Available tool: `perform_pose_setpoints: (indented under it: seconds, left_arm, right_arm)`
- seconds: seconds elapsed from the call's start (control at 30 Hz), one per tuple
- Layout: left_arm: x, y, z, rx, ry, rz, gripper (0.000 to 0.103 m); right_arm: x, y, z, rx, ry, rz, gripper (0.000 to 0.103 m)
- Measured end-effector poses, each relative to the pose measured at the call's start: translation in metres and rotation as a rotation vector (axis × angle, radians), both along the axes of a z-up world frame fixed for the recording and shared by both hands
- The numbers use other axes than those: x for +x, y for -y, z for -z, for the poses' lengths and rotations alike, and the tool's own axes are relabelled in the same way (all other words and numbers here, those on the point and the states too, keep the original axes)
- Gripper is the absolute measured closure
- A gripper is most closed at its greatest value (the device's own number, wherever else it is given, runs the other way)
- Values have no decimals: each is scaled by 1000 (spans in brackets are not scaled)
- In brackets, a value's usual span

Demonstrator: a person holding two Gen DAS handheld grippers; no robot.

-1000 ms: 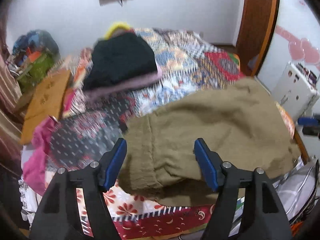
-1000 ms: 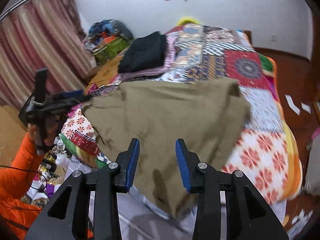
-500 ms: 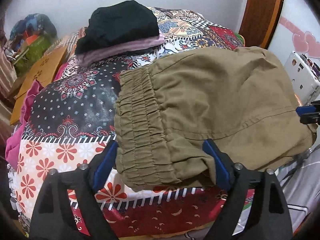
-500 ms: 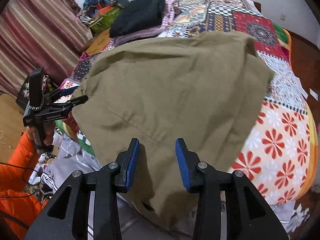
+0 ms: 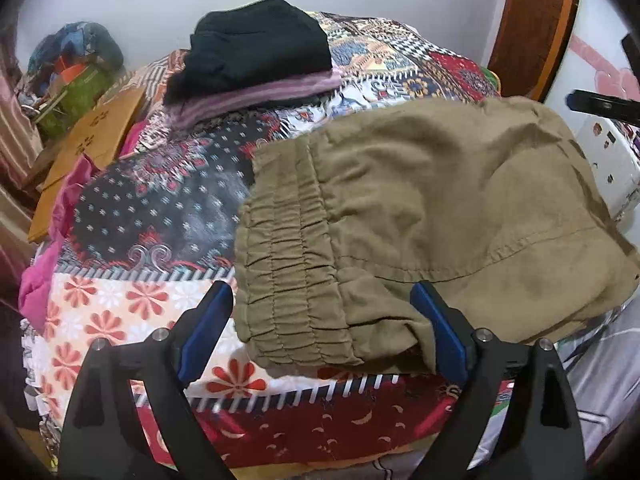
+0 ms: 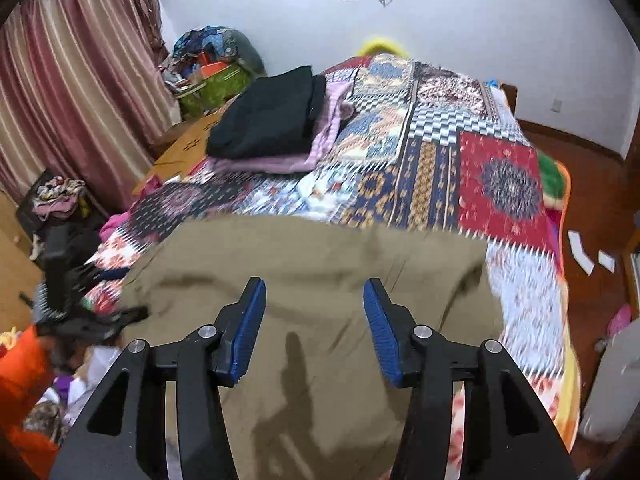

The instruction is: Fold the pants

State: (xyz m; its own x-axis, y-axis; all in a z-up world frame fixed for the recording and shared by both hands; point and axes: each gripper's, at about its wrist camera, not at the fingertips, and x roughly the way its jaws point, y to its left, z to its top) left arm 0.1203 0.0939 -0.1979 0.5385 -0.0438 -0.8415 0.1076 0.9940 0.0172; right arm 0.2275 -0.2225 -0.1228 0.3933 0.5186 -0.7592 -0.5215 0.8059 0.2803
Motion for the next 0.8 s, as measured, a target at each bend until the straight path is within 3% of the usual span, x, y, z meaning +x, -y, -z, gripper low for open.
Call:
perform_pose_setpoints:
  seconds: [0.17,0.33,0.5,0.57,0.7,0.8]
  left_arm:
    - [15,1,-49,49,94,-6,11]
    - [65,-2,-79,60,148,-55,11]
    - [122,-2,-52,117,80,-75,11]
    - [136,-2,-32,100,20,-68,12]
    - [142,3,-2,74,-49,-51,12]
    - [138,10,6,93,-54,-35,13]
  right_arm:
    - [24,23,4,-8,5,50,55]
    - [49,52,19,14,-58,112,47]
    - [65,60,47,30,-164,115,47]
    - [68,62,56,59,-201,111,47]
    - [72,61,64,89,-219,94,47]
    - [78,56,67,123,-235,68,47]
